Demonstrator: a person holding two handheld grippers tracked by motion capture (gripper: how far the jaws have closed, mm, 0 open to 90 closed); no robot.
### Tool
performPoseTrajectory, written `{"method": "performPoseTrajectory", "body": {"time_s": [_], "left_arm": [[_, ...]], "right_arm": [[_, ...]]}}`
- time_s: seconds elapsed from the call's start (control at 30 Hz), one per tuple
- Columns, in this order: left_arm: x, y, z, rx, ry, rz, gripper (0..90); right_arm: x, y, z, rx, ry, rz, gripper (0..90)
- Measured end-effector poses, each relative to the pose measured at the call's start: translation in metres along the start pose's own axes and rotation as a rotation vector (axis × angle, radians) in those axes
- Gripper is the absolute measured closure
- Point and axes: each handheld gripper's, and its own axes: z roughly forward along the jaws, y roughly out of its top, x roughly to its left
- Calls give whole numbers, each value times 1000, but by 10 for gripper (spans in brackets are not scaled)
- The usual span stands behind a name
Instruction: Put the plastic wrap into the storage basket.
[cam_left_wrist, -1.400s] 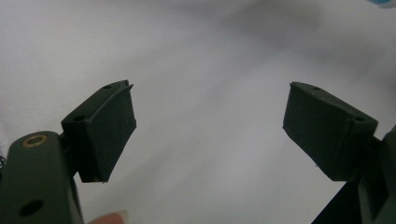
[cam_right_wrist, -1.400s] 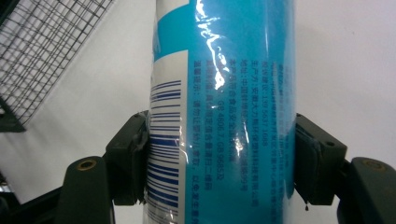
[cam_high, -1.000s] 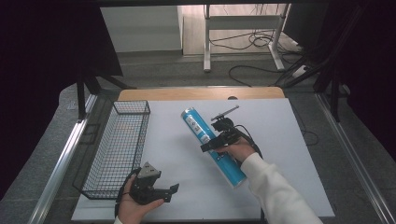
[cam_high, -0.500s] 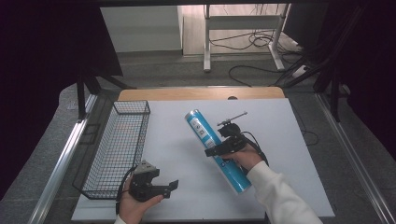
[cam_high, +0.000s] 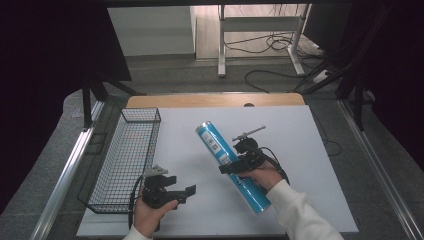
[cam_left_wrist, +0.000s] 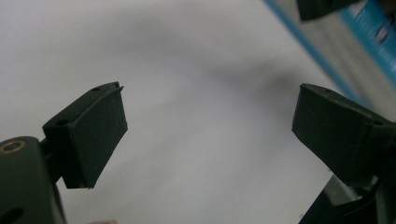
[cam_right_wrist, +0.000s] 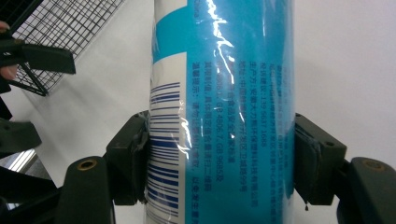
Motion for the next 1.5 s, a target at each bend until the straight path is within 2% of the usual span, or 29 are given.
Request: {"method": "performPoseTrajectory", "body": {"time_s": [0.13,0.27,0.33,0.43,0.57,0.63,0.8,1.0,1.17,1.4,1.5], "left_arm": [[1,13,5,-22,-36,-23,103],[4,25,11,-34,-63,-57,116],[6,31,15,-38,-91,-84,127],[6,40,20,-40,-106,-127,145],[5,49,23,-52,-128,-137,146],[6,53,26,-60,-136,-160,142],[9,60,31,-54,-168,-202,141],[11,66,41,-42,-180,-238,127],[9,71,50,-33,-191,-254,95],[14,75,62,-25,-199,-315,105],[15,75,67,-25,-229,-332,108]], "right_arm": [[2,-2,1,-18,-25,-13,317],[1,-3,2,-21,-22,-7,317],[2,-3,3,-20,-23,-9,317],[4,-3,4,-22,-25,-10,317],[6,-3,6,-32,-31,-13,317],[8,-2,7,-32,-27,-20,317],[12,0,10,-31,-31,-31,317],[17,2,18,-25,-45,-51,317],[21,3,22,-25,-38,-58,317],[28,5,25,-40,-46,-67,318],[31,6,27,-48,-53,-73,317]]}}
